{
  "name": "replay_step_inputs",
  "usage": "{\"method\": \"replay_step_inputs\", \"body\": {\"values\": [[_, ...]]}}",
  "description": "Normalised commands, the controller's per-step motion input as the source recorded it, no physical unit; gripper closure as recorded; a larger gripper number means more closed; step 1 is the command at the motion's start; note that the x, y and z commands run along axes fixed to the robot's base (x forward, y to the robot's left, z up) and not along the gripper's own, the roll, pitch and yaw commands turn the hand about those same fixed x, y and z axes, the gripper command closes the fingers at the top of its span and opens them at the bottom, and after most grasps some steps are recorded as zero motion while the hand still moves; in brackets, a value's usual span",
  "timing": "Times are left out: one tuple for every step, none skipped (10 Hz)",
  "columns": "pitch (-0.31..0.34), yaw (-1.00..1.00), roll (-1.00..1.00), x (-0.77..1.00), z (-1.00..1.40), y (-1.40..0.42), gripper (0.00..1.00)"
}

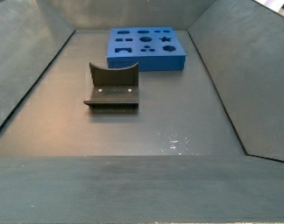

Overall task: Pick up the arch object. Move up. Rotate the arch object. Move to above the board. Insert the arch object.
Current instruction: Insert the arch object.

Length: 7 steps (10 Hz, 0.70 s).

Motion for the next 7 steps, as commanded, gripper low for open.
{"method": "replay_step_inputs", "body": {"values": [[0.047,0.00,-0.03,1.00,-0.97,0.13,1.00],[0.089,0.00,0.00,1.00,-1.00,0.18,1.00],[0.114,0.00,0.00,1.00,-0.99,0.27,1.00],[0.140,0.00,0.02,1.00,-0.93,0.29,1.00],[0.114,0.00,0.06,1.00,-0.91,0.20,1.00],[0.030,0.09,0.12,0.89,-0.71,0.15,1.00],[0.067,0.11,0.16,0.96,-0.50,0.14,1.00]]}}
